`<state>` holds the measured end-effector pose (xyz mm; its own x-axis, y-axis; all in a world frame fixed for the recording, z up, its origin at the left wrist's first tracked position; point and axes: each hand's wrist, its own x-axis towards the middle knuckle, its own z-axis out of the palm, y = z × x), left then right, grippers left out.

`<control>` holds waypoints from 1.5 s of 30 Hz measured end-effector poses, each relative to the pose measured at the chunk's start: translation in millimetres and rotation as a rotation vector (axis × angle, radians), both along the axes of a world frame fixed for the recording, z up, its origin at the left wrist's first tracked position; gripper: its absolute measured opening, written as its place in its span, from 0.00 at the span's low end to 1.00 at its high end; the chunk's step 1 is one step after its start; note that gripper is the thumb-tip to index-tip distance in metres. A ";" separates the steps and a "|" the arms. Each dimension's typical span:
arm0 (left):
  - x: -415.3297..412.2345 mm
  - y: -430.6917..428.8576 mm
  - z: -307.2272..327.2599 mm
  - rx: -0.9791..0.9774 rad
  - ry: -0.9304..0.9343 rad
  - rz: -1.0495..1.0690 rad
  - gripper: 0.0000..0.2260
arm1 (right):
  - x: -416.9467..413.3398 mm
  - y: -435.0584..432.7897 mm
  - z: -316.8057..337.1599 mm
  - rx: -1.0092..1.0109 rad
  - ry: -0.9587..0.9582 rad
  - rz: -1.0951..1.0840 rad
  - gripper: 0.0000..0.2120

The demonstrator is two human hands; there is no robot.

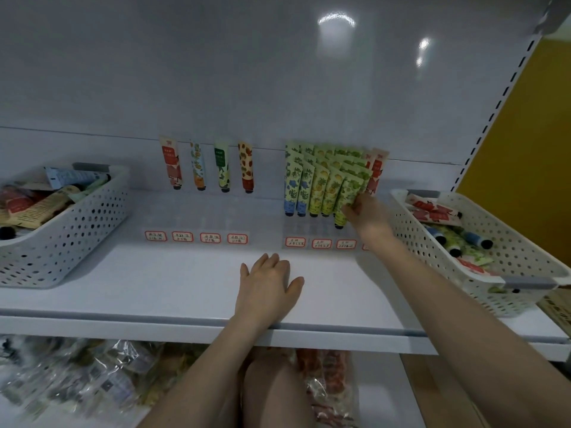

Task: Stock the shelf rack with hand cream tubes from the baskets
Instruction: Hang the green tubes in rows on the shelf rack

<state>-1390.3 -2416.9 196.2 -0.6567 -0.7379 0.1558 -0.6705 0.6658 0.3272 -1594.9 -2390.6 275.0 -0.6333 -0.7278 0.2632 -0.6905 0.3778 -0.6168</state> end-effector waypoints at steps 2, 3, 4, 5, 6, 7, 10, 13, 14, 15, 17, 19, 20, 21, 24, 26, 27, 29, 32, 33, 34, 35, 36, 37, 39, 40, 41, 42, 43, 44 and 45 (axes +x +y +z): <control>0.3 0.2 0.0 0.002 0.003 0.001 0.15 | 1.0 0.0 0.8 0.009 0.013 -0.010 0.06; 0.3 0.0 -0.1 0.005 0.003 0.002 0.15 | 1.2 -0.1 1.0 0.011 0.019 -0.012 0.06; 0.3 0.1 -0.1 0.009 0.001 0.002 0.15 | 1.3 -0.2 1.3 0.013 0.020 -0.013 0.06; 0.1 0.2 0.0 0.012 0.000 0.001 0.15 | 1.4 -0.2 1.8 0.015 0.021 -0.014 0.06; -0.1 0.2 0.1 0.015 0.001 0.000 0.15 | 1.4 -0.2 2.5 0.018 0.016 -0.016 0.06; -0.1 0.0 0.3 0.017 0.004 0.000 0.15 | 1.3 -0.2 3.2 0.022 0.014 -0.018 0.06; 0.3 0.4 0.8 0.016 0.009 0.003 0.15 | 3.0 1.5 5.7 0.031 0.018 -0.021 0.06; 0.4 1.6 1.7 0.011 0.016 -0.003 0.14 | 4.6 3.2 6.7 0.015 -0.006 -0.030 0.09; 0.6 1.7 1.9 0.006 0.022 -0.006 0.14 | 4.2 2.8 6.3 0.015 -0.020 -0.031 0.10; 0.9 1.9 2.1 -0.003 0.027 -0.010 0.14 | 3.8 2.5 6.0 0.013 -0.030 -0.029 0.10; 0.9 2.7 3.3 -0.032 0.040 -0.023 0.14 | 2.5 2.8 6.5 0.008 -0.052 -0.014 0.10; 1.0 4.1 5.3 -0.042 0.068 -0.043 0.14 | 3.0 5.3 10.1 0.014 -0.064 -0.004 0.10; 1.3 5.6 7.1 -0.040 0.074 -0.050 0.14 | 4.3 8.5 13.9 0.023 -0.063 -0.003 0.11; 1.4 7.4 9.5 -0.047 0.062 -0.057 0.14 | 5.0 12.4 18.4 0.027 -0.055 0.005 0.12; -2.4 17.4 23.3 -0.117 0.021 -0.098 0.13 | 2.4 29.9 39.5 0.017 0.024 0.025 0.10; -11.6 26.4 37.0 -0.130 0.060 -0.145 0.13 | -3.3 48.0 58.8 -0.022 0.094 0.007 0.11; -17.9 31.4 44.6 -0.127 0.089 -0.175 0.13 | -7.9 58.1 68.4 -0.066 0.103 -0.008 0.13; -33.1 43.1 60.4 -0.121 0.145 -0.242 0.15 | -20.7 81.2 85.8 -0.149 0.115 -0.041 0.15; -59.9 59.7 80.7 -0.102 0.212 -0.315 0.16 | -46.9 118.4 101.7 -0.128 0.102 -0.089 0.15; -69.6 64.6 87.4 -0.097 0.218 -0.328 0.15 | -56.7 130.4 103.2 -0.094 0.089 -0.108 0.14; -79.9 68.7 93.0 -0.091 0.222 -0.341 0.15 | -66.0 142.4 103.3 -0.047 0.080 -0.129 0.14; -90.4 72.5 98.7 -0.085 0.224 -0.356 0.15 | -75.0 153.2 101.9 0.006 0.070 -0.147 0.13; -100.9 75.9 103.9 -0.081 0.221 -0.372 0.15 | -83.2 162.9 99.2 0.064 0.060 -0.163 0.13; -111.7 79.0 108.7 -0.081 0.215 -0.389 0.15 | -90.7 171.2 95.1 0.120 0.046 -0.173 0.13; -133.2 84.5 116.7 -0.087 0.202 -0.415 0.13 | -101.9 183.8 85.5 0.225 0.018 -0.179 0.12; -144.3 86.6 120.0 -0.094 0.192 -0.423 0.12 | -105.9 188.1 80.5 0.272 0.003 -0.177 0.11; -155.8 88.8 123.9 -0.100 0.174 -0.426 0.11 | -109.1 190.7 75.5 0.317 -0.012 -0.171 0.10; -167.6 90.0 126.3 -0.105 0.146 -0.430 0.11 | -110.9 192.0 70.8 0.359 -0.025 -0.154 0.10; -179.9 90.6 127.8 -0.112 0.104 -0.433 0.11 | -112.8 191.9 66.2 0.398 -0.034 -0.126 0.10; -192.3 90.3 128.0 -0.119 0.050 -0.431 0.09 | -114.0 191.0 62.7 0.439 -0.041 -0.088 0.11; -204.1 89.7 127.4 -0.123 -0.009 -0.420 0.08 | -114.5 189.6 59.8 0.483 -0.051 -0.041 0.12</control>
